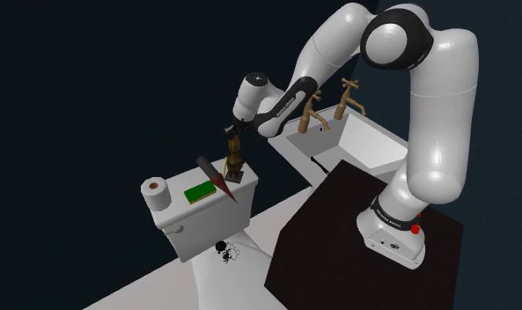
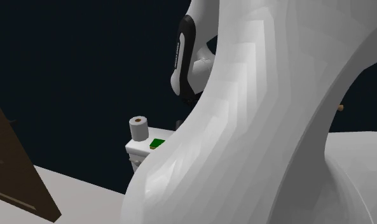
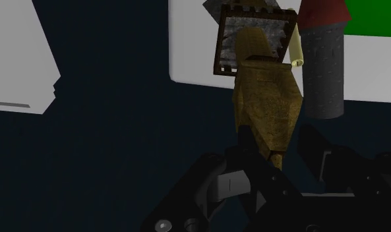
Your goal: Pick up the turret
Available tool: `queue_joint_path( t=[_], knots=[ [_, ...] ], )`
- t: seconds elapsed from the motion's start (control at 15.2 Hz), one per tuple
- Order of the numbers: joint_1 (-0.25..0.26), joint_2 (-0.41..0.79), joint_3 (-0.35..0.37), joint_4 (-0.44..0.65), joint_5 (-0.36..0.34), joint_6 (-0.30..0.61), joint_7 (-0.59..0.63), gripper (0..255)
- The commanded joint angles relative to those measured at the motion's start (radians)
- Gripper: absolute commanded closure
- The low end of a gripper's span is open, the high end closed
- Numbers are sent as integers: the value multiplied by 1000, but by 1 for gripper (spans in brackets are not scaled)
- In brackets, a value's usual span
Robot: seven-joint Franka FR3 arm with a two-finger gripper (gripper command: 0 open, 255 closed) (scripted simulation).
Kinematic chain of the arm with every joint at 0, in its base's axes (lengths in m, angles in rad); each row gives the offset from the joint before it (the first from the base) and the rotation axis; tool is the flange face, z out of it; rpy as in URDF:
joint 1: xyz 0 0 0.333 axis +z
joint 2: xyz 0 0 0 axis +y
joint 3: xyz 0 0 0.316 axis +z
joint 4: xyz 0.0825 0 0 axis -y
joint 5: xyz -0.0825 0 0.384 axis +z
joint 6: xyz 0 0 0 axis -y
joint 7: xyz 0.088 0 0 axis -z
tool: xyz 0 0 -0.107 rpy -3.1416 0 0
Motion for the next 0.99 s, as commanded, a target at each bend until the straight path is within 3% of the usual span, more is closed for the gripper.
queue_joint_path(
  t=[0.0, 0.92],
  knots=[
    [0, 0, 0, 0, 0, 0, 0, 255],
    [-55, -130, 74, -11, 78, -122, -86, 255]
  ],
)
